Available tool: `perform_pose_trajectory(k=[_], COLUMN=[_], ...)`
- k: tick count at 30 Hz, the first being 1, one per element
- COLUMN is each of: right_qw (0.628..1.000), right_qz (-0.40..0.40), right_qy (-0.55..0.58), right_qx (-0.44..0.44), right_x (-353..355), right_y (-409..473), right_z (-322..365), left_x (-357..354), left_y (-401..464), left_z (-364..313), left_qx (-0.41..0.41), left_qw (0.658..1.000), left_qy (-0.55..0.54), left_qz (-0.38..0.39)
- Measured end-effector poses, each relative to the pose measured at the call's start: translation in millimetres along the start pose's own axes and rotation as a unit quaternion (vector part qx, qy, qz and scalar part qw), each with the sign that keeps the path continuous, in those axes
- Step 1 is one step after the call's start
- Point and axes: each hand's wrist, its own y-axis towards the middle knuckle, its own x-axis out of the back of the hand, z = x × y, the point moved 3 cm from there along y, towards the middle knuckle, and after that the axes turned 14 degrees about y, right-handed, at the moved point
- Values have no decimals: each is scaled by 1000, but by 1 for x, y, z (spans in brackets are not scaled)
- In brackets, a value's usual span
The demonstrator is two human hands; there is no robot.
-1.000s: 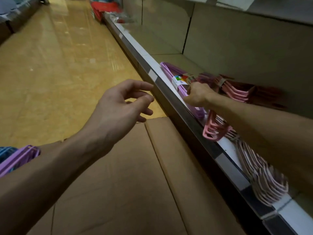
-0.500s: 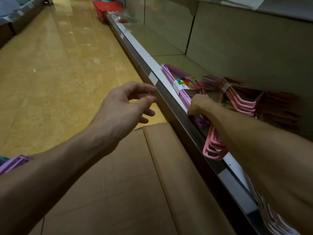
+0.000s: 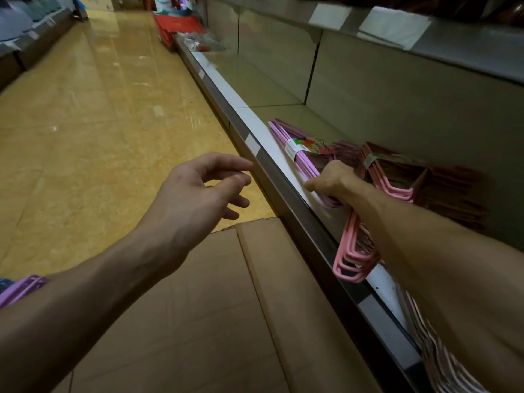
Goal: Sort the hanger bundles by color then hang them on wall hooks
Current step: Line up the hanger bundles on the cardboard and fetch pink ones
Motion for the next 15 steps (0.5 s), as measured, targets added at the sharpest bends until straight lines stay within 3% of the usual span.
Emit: perform_pose_trajectory(k=[5,10,15], right_qw=[1000,995,984], right_qz=[25,-24,0], right_qy=[-9,98,171], right_qx=[-13,11,55], right_x=[4,10,1], right_y=[-2,-5,-18], right_z=[3,-3,4], left_x=[5,8,9], left_y=[3,2,-8], left_z=[-6,-9,1], left_qx=[-7,-16,-18], left_qw=[1000,1000,1000], left_qy=[-1,-4,-3], left_qz=[-6,-8,-12])
